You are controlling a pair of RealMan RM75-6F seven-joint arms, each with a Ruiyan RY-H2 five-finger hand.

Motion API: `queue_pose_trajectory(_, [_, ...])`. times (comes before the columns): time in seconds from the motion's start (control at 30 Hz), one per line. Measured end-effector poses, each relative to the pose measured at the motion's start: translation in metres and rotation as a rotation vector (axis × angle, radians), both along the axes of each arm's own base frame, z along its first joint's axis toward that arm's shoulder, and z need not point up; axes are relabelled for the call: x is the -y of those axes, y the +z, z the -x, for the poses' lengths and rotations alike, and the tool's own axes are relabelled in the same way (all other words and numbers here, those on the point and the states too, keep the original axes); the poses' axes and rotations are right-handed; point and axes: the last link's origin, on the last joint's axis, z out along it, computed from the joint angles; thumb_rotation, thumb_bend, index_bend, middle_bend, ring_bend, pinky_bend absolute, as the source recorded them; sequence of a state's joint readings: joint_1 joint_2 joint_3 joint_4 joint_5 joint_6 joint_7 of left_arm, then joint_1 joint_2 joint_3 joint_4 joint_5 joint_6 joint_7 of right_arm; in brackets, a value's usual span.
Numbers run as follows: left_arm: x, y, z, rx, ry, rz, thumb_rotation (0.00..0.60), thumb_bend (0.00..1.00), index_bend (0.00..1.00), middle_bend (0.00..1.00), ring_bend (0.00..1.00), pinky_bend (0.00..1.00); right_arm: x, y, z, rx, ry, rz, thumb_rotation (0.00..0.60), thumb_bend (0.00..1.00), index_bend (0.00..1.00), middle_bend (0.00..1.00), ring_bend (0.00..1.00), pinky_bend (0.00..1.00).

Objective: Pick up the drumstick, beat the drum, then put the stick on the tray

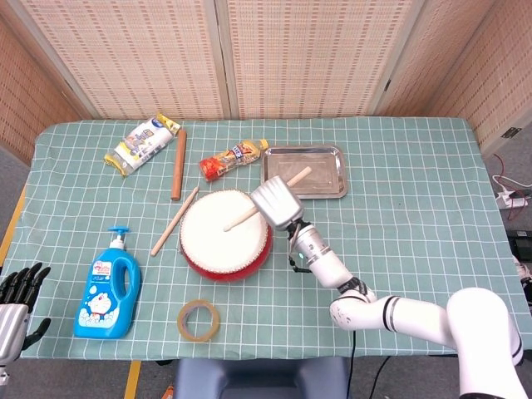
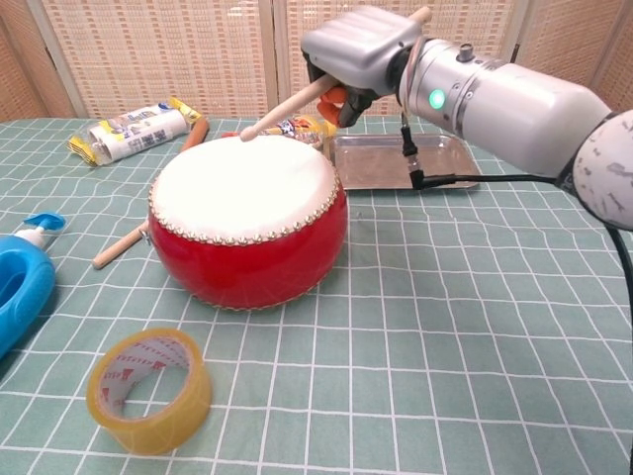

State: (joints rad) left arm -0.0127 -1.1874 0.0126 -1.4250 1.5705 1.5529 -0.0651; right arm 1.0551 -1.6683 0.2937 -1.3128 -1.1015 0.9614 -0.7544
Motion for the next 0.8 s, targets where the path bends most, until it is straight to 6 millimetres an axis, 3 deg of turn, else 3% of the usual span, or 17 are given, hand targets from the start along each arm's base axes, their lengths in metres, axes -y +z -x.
queue_pose_trajectory(0.33, [0.000, -0.003, 0.002, 0.005, 0.002, 0.008, 0.600, 0.23, 0.00, 0.00, 0.00, 0.00, -0.002, -0.019, 0.016, -0.270, 0.094, 0.066, 0.600, 0.56, 1.00, 1.00, 1.00, 1.00])
queue_pose_trajectory(0.63, [0.000, -0.002, 0.000, 0.002, -0.004, 0.002, 0.600, 0.23, 0.00, 0.00, 0.00, 0.00, 0.001, 0.000, 0.001, 0.042, 0.014, 0.019, 0.600, 0.61, 1.00, 1.00, 1.00, 1.00])
queue_pose_trajectory(0.8, [-0.001, -0.004, -0.002, 0.001, -0.008, 0.012, 0.600, 0.23, 0.00, 0.00, 0.00, 0.00, 0.004, 0.001, 0.006, 0.022, 0.014, 0.029, 0.600, 0.62, 1.00, 1.00, 1.00, 1.00])
